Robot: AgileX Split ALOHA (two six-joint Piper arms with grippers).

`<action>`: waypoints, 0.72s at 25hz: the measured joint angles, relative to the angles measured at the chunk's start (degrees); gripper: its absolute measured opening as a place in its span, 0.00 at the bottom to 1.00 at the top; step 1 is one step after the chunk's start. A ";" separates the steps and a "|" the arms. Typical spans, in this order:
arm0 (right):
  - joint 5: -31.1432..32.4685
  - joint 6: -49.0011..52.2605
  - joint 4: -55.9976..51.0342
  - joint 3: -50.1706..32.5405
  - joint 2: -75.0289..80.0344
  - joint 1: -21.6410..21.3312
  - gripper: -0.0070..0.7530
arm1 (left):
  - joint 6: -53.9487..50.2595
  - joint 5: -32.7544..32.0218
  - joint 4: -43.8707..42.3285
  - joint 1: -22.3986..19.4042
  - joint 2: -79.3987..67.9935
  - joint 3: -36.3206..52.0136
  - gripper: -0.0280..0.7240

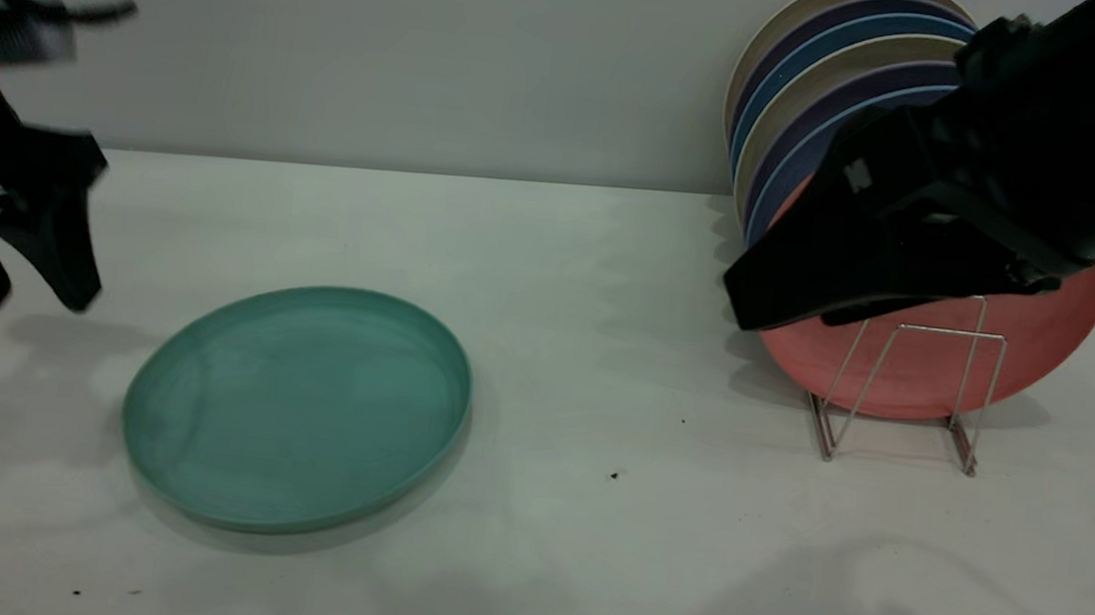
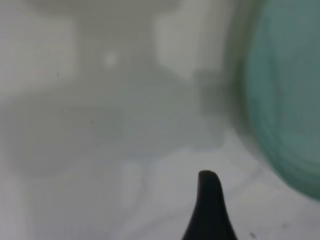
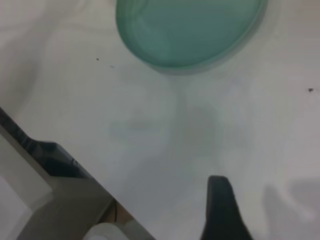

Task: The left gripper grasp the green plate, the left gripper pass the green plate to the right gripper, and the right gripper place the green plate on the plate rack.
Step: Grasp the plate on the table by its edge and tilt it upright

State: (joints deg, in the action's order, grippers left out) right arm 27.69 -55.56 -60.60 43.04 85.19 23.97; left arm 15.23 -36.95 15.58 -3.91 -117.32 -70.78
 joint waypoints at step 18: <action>-1.94 -0.96 -0.82 0.00 0.05 0.00 0.67 | 9.75 -0.56 12.61 -0.41 -16.09 -8.05 0.82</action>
State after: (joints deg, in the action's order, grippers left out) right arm 25.74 -56.52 -61.43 43.04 85.24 23.97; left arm 24.99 -37.51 28.19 -4.32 -133.40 -78.83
